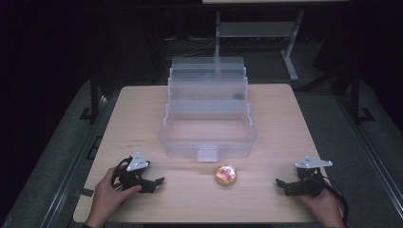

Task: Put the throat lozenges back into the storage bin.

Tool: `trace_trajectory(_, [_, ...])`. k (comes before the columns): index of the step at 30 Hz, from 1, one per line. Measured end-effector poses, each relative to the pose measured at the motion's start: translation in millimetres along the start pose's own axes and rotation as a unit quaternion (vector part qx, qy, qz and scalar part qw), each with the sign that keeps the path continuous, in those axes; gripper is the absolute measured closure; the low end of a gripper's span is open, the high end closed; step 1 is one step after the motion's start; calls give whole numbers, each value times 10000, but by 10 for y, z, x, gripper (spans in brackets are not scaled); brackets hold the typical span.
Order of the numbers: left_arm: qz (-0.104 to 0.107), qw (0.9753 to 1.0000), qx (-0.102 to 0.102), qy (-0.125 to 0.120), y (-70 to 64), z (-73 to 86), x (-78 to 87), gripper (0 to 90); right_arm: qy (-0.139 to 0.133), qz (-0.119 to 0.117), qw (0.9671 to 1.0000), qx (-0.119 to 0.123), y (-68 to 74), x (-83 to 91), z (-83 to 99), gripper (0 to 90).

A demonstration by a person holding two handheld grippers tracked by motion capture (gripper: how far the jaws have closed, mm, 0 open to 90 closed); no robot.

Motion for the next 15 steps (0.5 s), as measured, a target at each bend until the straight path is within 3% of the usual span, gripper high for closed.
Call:
trace_trajectory(7, [-1,10000,2,-2,0,0,-1,122,57,-51,10000,43,4,8,5,0])
trace_trajectory(15, [-6,10000,7,-2,1,-1,-1,123,381,-110,9992,62,42,67,7,72])
Point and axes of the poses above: each handheld gripper's, and its own axes: x roughly backward along the jaws, z roughly out of its underside, y roughly to its left, the point moved 10 cm from there along -x, roughly forward along the jaws, and after that the axes turned 5 degrees about -y, right-handed, at the moved point
